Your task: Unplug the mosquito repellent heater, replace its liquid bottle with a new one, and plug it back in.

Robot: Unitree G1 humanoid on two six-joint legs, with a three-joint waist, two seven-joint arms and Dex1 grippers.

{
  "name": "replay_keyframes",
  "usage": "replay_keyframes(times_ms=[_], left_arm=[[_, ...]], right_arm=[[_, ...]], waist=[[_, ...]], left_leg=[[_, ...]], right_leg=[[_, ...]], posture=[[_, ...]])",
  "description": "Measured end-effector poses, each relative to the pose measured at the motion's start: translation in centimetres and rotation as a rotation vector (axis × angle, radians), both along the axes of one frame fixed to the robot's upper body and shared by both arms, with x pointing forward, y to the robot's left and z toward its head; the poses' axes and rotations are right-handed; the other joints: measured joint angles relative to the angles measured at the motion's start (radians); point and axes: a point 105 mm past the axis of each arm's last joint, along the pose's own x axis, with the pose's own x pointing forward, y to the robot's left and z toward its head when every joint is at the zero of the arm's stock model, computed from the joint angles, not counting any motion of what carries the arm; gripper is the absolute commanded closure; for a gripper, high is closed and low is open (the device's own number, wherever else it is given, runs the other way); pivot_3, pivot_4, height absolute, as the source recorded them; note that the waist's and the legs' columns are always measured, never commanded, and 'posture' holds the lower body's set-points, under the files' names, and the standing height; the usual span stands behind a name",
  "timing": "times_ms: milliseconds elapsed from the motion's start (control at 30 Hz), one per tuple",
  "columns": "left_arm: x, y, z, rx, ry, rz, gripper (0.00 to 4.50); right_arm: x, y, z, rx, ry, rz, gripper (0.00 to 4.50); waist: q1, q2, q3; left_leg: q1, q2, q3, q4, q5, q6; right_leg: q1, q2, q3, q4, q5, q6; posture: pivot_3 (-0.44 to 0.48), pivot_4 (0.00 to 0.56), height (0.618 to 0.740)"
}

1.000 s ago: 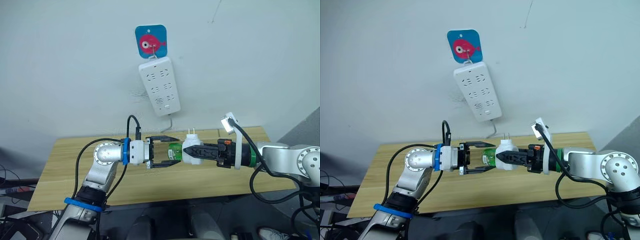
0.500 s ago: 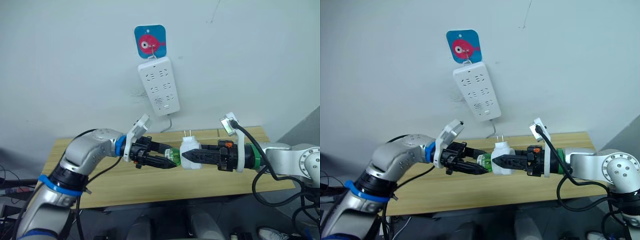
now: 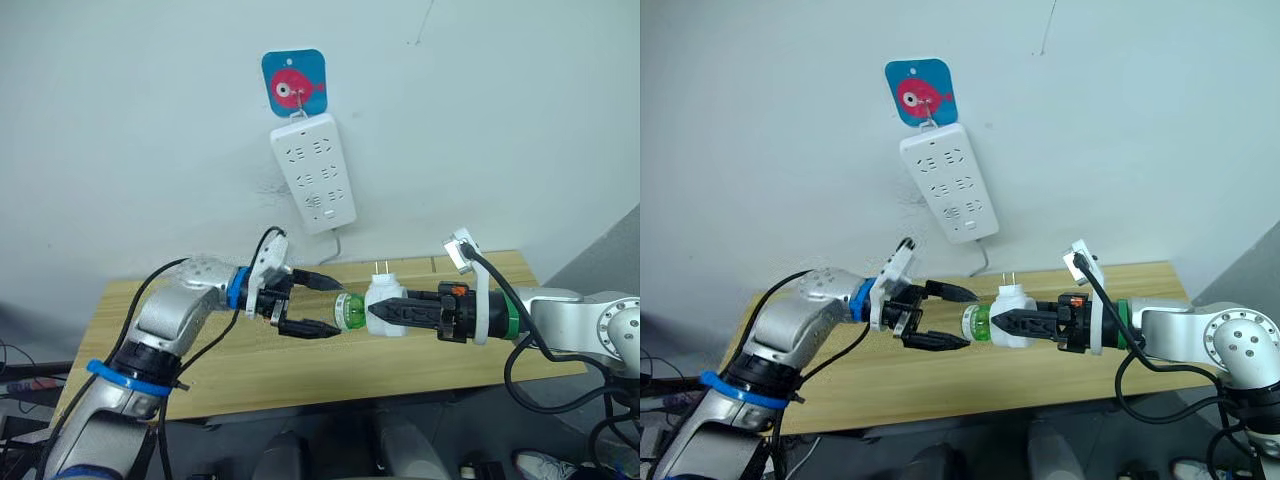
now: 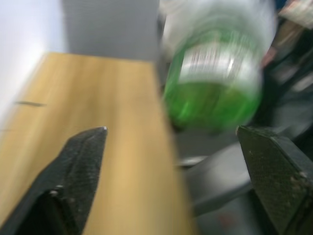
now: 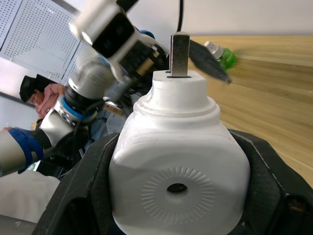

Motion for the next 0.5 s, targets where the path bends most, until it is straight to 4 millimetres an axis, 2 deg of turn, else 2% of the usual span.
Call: replay_keyframes(times_ms=[200, 300, 500], left_arm=[[-0.3, 1.7, -0.5, -0.055, -0.322, 0.069, 0.17], [-1.2, 1.2, -0.7, -0.094, -0.385, 0.051, 0.17], [-1.9, -0.4, 0.5, -0.168, -0.465, 0.016, 0.17]], right_arm=[[0.3, -0.2, -0.1, 0.002, 0.009, -0.012, 1.5], [0.3, -0.1, -0.1, 0.005, 0.01, -0.014, 1.5], [0.4, -0.1, -0.2, 0.006, 0.013, -0.02, 1.5]], waist=[[0.014, 0.0, 0.0], [0.014, 0.0, 0.0], [0.014, 0.0, 0.0]], left_leg=[[-0.001, 0.0, 0.0, 0.0, 0.0, 0.0], [-0.001, 0.0, 0.0, 0.0, 0.0, 0.0], [0.0, 0.0, -0.001, 0.0, 0.0, 0.0]], right_leg=[[0.0, -0.002, -0.001, -0.001, 0.0, 0.0], [0.0, -0.002, -0.001, -0.001, 0.0, 0.0], [0.001, -0.001, -0.002, 0.0, 0.0, 0.0]], posture=[[-0.122, 0.144, 0.74], [-0.128, 0.145, 0.74], [-0.131, 0.143, 0.74]])
